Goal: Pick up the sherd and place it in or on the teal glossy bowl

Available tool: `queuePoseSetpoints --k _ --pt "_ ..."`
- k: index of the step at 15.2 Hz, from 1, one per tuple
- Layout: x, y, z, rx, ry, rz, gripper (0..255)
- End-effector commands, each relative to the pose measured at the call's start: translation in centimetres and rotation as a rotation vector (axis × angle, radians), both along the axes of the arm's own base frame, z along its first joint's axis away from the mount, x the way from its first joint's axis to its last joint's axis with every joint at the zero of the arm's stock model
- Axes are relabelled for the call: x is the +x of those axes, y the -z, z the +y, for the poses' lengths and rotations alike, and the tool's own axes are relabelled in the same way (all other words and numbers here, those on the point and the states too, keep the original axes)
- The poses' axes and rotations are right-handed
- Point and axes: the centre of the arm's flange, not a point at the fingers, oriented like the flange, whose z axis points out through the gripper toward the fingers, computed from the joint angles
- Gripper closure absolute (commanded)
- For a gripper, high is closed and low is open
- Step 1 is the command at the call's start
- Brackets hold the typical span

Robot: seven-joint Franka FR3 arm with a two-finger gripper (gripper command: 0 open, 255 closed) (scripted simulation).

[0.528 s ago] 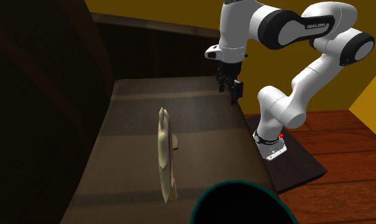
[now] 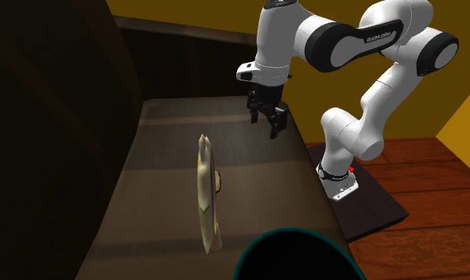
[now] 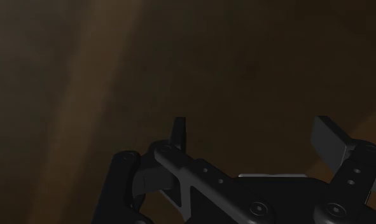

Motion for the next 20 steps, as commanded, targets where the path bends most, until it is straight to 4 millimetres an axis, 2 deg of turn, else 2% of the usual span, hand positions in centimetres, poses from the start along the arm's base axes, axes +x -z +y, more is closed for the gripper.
queuePoseSetpoints --k 1,7,13,17,20 --pt "2.1 -0.2 0.8 -0.006 -0.081 -0.035 0" --pt "7.8 -0.8 4.1 -0.024 -0.315 -0.135 0" --pt "12.5 -1.8 8.7 -0.042 -0.548 -0.235 0" --pt "15.0 -2.7 12.3 -0.054 -0.704 -0.302 0" --pt "15.4 -1.7 12.6 -0.054 -0.714 -0.306 0"
